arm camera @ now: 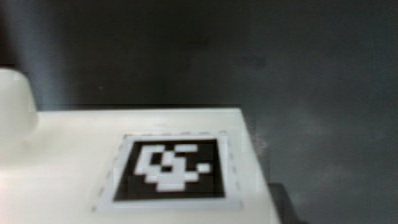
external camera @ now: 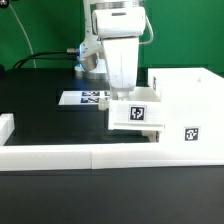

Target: Assemble drawer

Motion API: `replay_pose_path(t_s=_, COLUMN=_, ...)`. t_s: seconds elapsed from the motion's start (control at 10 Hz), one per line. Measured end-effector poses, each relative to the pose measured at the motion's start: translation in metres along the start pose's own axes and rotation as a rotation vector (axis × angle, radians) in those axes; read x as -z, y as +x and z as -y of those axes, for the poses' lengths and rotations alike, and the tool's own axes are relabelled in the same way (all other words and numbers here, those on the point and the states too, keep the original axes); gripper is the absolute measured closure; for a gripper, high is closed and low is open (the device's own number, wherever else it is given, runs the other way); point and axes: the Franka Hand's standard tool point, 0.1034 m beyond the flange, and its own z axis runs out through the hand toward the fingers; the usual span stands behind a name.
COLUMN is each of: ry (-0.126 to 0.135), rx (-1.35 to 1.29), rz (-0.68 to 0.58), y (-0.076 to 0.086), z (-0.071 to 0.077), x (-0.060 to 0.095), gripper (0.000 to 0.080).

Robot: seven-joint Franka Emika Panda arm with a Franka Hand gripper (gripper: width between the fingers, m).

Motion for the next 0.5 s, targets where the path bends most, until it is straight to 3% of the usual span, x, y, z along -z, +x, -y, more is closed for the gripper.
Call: replay_pose_path(t_s=0.5, ry=-0.001, rx=0.003, rz=0.000, y=-0.0015, z=0.0026, x=-0.0007, gripper=0.0757)
